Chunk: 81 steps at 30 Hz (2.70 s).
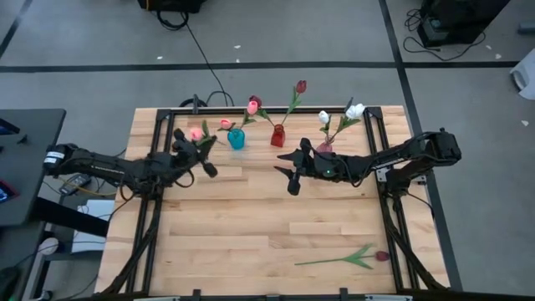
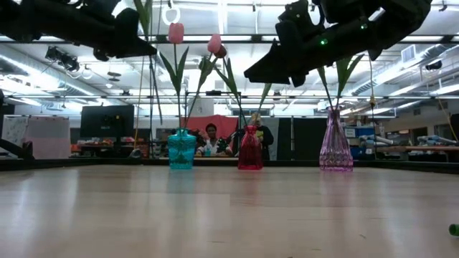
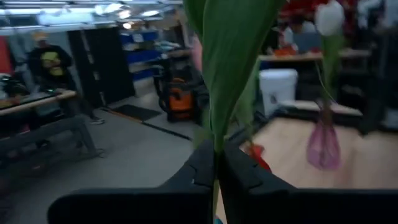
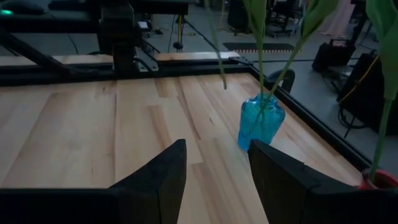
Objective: Sort flowers into vase by color
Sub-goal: Put the pink tulip into the blue vase
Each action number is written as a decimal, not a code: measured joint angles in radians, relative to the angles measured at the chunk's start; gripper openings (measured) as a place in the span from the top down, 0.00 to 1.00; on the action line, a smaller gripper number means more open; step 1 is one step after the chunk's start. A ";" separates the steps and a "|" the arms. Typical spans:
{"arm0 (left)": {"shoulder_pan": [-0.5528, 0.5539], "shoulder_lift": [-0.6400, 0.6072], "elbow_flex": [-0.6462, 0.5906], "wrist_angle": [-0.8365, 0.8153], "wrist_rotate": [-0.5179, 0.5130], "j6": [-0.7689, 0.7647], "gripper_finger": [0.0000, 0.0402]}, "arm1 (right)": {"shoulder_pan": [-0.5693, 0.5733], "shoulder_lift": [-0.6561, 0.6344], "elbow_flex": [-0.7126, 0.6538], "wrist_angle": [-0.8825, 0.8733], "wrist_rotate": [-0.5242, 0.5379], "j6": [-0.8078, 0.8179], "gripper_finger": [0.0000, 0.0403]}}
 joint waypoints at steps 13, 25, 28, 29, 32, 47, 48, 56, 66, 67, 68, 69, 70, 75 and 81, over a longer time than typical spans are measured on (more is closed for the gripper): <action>0.153 0.161 0.000 0.183 0.266 0.011 0.96 | 0.000 0.000 0.000 0.026 -0.008 -0.011 0.54; 0.234 0.277 0.002 0.327 0.265 0.118 0.96 | 0.000 0.000 0.000 0.025 -0.008 -0.012 0.54; 0.250 0.277 0.002 0.328 0.284 0.132 0.96 | 0.000 0.000 0.000 0.024 -0.009 -0.012 0.54; 0.253 0.277 0.002 0.331 0.293 0.132 0.96 | 0.000 0.000 0.000 0.024 -0.009 -0.012 0.54; 0.258 0.277 0.002 0.341 0.307 0.134 0.96 | 0.000 0.000 0.000 0.024 -0.009 -0.012 0.54; 0.360 0.309 0.002 0.237 0.384 -0.070 0.96 | 0.000 0.000 0.000 0.026 -0.009 -0.011 0.54; 0.367 0.317 0.002 0.232 0.386 -0.073 0.96 | 0.000 0.000 0.000 0.027 -0.009 -0.011 0.54; 0.402 0.440 0.010 0.276 0.405 -0.092 0.96 | 0.000 0.000 0.000 0.029 -0.009 -0.011 0.54; 0.402 0.584 0.061 0.292 0.412 -0.098 0.96 | 0.000 0.000 0.000 0.024 -0.008 -0.011 0.54; 0.402 0.588 0.062 0.291 0.412 -0.106 0.96 | 0.000 0.000 0.000 0.023 -0.008 -0.011 0.54; 0.402 0.590 0.062 0.291 0.412 -0.117 0.96 | 0.000 0.000 0.000 0.022 -0.008 -0.011 0.54; 0.402 0.590 0.062 0.289 0.412 -0.127 0.95 | 0.000 0.000 0.000 0.019 -0.008 -0.011 0.54; 0.402 0.589 0.062 0.284 0.412 -0.139 0.95 | 0.000 0.000 0.000 0.018 -0.008 -0.011 0.54; 0.395 0.569 0.059 0.246 0.412 -0.146 0.84 | 0.000 0.000 0.000 0.017 -0.008 -0.011 0.54; 0.383 0.553 0.059 0.215 0.411 -0.144 0.66 | 0.000 0.000 0.000 0.004 -0.008 -0.011 0.54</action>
